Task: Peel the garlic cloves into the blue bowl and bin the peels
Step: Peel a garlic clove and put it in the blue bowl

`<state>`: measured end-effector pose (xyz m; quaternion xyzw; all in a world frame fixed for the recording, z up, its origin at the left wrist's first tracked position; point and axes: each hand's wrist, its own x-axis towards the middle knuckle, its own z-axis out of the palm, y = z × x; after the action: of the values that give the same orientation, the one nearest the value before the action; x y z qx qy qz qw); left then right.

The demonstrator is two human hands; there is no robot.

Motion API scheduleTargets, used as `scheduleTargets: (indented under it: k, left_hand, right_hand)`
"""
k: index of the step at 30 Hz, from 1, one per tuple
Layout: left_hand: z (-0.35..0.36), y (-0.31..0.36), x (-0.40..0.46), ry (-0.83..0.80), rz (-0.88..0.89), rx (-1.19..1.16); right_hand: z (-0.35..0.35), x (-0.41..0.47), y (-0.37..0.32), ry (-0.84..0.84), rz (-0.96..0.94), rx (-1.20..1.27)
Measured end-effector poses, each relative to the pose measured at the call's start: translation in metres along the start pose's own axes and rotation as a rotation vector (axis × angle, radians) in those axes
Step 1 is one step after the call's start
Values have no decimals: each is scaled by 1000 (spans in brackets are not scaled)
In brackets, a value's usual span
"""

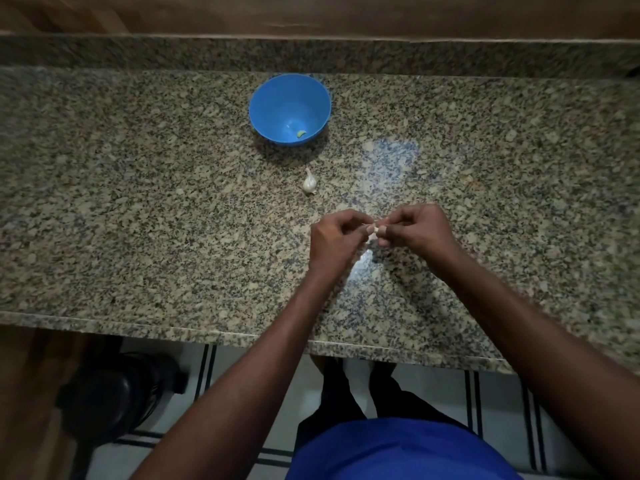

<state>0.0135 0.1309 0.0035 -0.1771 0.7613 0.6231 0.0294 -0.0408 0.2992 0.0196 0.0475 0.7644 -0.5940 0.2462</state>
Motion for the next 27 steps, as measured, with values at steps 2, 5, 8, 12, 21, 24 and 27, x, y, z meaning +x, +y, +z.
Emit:
scheduleTargets:
  k: [2,5,8,12,21,24,27]
  left_hand:
    - [-1,6,0,-38,-33,-1]
    - [-4,13,-1,-89,-40,-43]
    - [-6,22,-4,-103,31,-7]
    - [-4,34,-6,-133,103,54]
    - [9,50,0,-53,-102,-56]
    - [13,61,0,-20,-292,-251]
    - [15,66,1,-24,-427,-383]
  right_hand:
    - [0,-6,2,11,-23,17]
    - [-4,-13,2,26,18,134]
    - [-11,-17,-3,-20,99,176]
    - [-21,-15,-19,-213,140,-1]
    - [-6,-25,-28,120,-243,-600]
    - [6,-35,-24,261,-418,-796]
    - [5,-35,-19,293,-446,-808]
